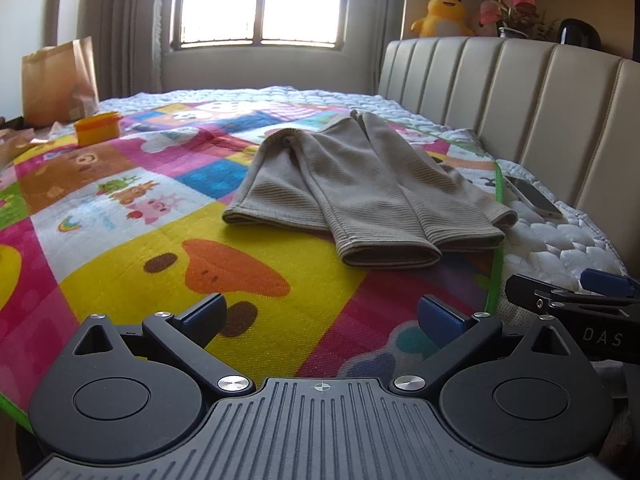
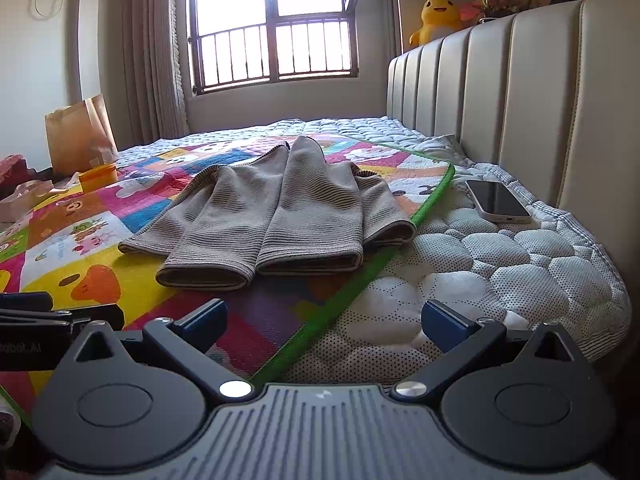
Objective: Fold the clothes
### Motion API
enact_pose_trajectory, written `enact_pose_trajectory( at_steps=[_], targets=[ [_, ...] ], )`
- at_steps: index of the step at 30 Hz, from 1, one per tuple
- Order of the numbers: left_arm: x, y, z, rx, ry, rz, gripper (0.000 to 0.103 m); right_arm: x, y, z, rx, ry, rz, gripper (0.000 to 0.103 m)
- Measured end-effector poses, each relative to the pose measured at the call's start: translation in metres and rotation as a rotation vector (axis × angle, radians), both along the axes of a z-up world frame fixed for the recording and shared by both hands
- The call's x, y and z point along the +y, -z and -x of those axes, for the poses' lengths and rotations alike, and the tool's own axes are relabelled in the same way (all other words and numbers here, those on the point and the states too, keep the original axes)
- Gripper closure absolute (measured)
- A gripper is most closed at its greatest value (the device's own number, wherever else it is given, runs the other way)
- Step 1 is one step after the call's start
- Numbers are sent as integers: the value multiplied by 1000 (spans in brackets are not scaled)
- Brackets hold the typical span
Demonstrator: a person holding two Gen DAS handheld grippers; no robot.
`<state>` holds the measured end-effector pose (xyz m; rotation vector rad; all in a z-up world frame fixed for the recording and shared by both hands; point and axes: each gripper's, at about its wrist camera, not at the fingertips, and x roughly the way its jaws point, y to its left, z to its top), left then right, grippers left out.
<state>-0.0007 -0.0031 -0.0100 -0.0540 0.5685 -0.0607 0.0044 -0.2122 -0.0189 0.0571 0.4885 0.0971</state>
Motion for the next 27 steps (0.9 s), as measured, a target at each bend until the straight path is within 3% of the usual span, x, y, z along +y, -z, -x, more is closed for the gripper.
enact_pose_trajectory(
  at_steps=[27],
  targets=[
    [2, 0, 3, 3, -13, 1, 0, 2, 1, 3, 6, -9, 7, 0]
  ],
)
